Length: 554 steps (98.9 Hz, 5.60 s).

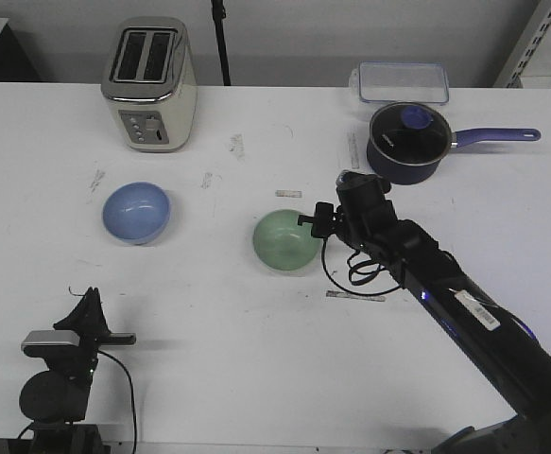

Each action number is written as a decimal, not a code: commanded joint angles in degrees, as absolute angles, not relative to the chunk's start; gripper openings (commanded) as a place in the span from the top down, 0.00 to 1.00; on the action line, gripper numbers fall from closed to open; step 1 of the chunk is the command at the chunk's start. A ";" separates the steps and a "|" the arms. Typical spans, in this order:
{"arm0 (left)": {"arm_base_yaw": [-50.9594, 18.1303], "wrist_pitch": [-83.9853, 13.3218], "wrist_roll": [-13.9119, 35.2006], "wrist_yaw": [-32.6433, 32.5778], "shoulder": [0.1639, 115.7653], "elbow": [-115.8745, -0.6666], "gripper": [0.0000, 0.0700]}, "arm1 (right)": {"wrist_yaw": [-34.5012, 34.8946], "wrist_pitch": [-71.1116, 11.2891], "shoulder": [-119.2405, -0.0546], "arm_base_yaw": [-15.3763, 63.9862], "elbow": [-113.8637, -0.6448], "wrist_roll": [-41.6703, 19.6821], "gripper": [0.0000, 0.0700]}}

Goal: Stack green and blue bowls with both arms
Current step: 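Release the green bowl and retract the right gripper to rest, then reach the left gripper forward and grasp the light blue bowl's rim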

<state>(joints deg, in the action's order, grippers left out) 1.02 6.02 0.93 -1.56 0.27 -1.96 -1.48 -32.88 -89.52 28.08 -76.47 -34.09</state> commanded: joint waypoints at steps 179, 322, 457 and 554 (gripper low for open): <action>1.08 6.94 0.47 -1.52 0.19 -0.67 1.00 | -0.38 -6.00 -13.80 1.43 -25.65 -3.20 0.99; 1.10 10.31 4.67 -2.24 2.24 -10.85 1.00 | -0.43 -6.02 -13.82 1.43 -25.65 -3.20 0.99; 4.73 -34.61 13.78 -3.66 80.60 -80.68 1.00 | -0.43 -6.02 -13.82 1.43 -25.65 -3.20 0.99; 13.08 -41.91 19.05 15.92 103.28 -85.65 0.53 | -0.43 -6.02 -13.82 1.43 -25.65 -3.18 0.99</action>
